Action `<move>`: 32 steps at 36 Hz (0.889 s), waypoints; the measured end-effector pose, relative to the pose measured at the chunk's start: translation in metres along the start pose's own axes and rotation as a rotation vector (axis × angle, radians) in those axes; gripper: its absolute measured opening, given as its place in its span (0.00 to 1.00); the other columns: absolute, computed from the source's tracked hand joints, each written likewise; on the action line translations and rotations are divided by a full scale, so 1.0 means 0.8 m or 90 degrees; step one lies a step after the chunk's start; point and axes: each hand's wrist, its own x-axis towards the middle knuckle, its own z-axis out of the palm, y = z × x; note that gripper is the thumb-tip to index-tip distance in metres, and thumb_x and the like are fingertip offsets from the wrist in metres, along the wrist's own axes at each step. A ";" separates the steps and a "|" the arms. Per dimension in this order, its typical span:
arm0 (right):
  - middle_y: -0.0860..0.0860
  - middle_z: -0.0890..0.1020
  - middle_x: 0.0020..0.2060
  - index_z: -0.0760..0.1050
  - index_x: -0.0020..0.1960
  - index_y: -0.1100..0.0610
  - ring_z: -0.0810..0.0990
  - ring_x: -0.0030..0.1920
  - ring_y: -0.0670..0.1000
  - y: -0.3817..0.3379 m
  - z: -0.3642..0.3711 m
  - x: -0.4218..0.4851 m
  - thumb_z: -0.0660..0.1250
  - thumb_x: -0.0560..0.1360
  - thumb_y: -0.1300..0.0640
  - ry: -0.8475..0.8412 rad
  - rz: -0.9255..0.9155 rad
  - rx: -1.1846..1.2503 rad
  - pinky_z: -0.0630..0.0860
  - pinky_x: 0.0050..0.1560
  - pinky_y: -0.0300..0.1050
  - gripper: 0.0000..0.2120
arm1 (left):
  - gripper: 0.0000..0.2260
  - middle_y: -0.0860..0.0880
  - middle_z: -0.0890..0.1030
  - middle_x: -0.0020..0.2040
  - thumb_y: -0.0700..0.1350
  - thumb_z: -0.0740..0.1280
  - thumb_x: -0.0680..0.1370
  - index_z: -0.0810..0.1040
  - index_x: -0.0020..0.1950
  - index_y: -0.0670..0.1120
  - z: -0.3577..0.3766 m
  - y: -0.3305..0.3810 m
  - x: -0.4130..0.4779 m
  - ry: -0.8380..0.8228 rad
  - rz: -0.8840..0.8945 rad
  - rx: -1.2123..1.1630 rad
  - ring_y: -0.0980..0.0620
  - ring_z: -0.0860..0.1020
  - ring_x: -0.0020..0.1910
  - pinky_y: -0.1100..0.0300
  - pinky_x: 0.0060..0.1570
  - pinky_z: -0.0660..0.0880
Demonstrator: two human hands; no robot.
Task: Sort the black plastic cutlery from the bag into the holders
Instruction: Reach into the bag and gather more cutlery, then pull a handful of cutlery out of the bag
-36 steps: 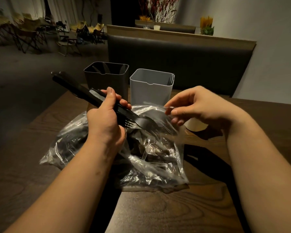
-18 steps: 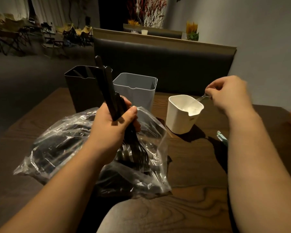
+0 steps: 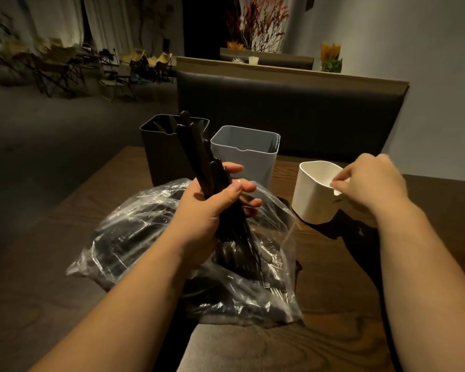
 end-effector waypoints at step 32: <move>0.61 0.85 0.53 0.78 0.61 0.58 0.85 0.51 0.61 -0.128 -0.001 -0.116 0.64 0.72 0.38 -0.556 0.022 0.903 0.83 0.48 0.57 0.28 | 0.06 0.49 0.80 0.37 0.41 0.65 0.82 0.77 0.46 0.47 -0.014 0.009 0.025 0.250 0.001 -0.331 0.51 0.83 0.39 0.55 0.45 0.83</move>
